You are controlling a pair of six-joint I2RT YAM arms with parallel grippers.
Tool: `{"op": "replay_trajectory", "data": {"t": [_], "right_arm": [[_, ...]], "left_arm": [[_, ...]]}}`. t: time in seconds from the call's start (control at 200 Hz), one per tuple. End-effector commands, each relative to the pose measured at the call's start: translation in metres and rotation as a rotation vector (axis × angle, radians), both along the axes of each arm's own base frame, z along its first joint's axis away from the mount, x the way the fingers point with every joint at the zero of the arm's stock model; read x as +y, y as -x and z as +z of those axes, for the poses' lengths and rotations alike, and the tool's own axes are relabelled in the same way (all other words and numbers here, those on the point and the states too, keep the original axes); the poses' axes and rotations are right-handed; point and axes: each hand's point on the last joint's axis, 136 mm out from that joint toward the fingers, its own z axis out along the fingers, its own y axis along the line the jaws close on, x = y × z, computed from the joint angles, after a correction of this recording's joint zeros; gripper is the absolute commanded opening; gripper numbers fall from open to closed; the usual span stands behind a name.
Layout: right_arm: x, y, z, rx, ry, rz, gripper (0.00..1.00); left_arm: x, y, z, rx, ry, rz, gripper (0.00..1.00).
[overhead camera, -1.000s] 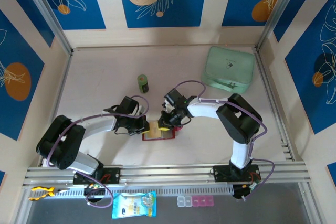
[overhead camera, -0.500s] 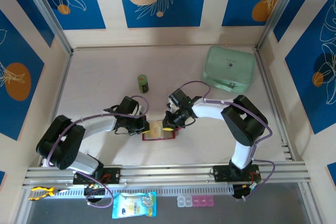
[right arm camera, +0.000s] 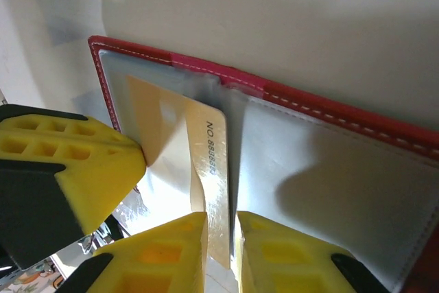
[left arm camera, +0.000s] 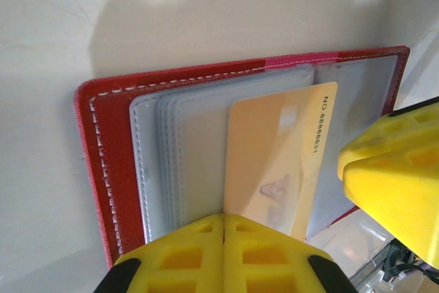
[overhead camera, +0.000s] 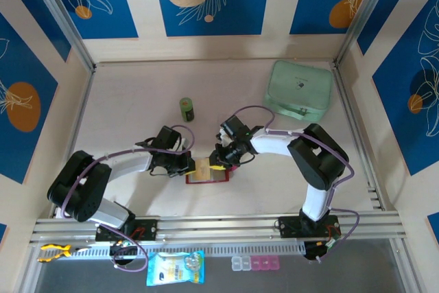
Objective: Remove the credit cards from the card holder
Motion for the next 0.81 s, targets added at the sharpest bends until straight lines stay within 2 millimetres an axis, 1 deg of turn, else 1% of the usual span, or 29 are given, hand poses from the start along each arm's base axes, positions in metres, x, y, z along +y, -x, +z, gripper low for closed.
{"op": "replay_trajectory", "data": {"t": [0.0,0.315,0.615,0.8], "right_arm": [[0.006,0.006,-0.002,0.033,-0.025,0.017,0.19],[0.015,0.006,-0.005,0.057,-0.052,0.033,0.2],[0.021,0.007,0.003,0.059,-0.106,0.021,0.16],[0.021,0.007,0.002,0.062,-0.109,0.02,0.15]], "left_arm": [[0.007,0.008,-0.01,0.04,-0.046,0.007,0.01],[0.006,0.008,-0.01,0.042,-0.046,0.004,0.01],[0.005,0.008,-0.011,0.044,-0.046,-0.001,0.01],[0.005,0.008,-0.011,0.046,-0.047,-0.001,0.01]]}}
